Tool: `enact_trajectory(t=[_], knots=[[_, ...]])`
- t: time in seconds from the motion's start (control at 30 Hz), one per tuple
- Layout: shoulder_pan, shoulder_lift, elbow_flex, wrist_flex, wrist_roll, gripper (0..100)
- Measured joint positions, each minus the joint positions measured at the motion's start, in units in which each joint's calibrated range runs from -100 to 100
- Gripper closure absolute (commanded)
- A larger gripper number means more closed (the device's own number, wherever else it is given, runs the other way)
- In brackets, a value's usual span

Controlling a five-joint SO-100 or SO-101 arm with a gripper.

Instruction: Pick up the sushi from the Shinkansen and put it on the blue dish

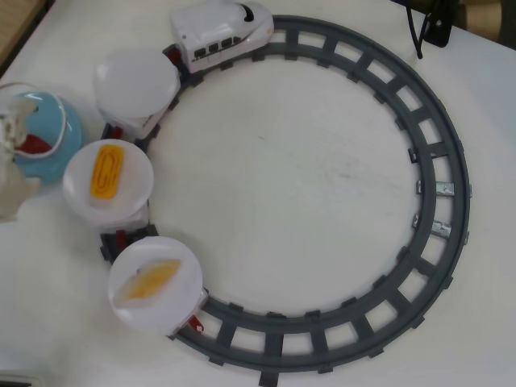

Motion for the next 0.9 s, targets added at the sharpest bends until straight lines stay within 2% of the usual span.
enact_trajectory(t=[0.43,0.7,0.9], knots=[[1.1,-28.9,38.2,-11.1,-1.2,69],[0.7,-39.7,52.8,-19.9,-0.5,69],[0.7,-43.9,59.5,-22.5,-0.3,69]])
